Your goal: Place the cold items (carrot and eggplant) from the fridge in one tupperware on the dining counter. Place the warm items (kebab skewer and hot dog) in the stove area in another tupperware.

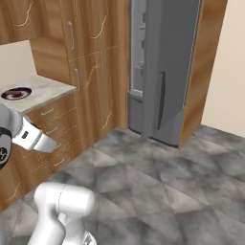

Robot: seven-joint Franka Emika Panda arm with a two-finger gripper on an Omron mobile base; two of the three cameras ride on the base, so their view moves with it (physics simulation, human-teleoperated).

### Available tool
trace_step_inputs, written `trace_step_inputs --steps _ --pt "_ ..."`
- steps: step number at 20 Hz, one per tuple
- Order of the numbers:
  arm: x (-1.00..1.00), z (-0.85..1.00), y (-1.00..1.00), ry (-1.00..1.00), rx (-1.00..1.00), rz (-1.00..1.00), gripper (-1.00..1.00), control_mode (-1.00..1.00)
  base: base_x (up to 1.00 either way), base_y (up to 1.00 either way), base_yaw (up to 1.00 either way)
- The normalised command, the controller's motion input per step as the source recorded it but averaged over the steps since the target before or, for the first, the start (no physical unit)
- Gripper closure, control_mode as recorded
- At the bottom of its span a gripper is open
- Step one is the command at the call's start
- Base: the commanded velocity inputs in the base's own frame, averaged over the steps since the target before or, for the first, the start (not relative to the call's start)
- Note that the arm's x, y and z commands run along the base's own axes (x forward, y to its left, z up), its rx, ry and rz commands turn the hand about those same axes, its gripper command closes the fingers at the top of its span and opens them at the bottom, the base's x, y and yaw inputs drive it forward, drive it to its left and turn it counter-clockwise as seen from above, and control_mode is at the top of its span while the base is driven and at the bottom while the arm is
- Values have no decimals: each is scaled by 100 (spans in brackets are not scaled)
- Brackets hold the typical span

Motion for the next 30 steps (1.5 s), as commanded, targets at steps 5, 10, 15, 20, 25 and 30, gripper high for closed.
trace_step_inputs --steps 5,10,15,20,25,30 --pt "0 0 0 0 0 0 -100 100 100 26 -14" --pt "0 0 0 0 0 0 -100 100 98 31 -24" --pt "0 0 0 0 0 0 -100 100 91 27 -24" --pt "0 0 0 0 0 0 -100 100 81 28 -28" --pt "0 0 0 0 0 0 -100 100 76 41 -32" --pt "0 0 0 0 0 0 -100 100 72 40 -32"
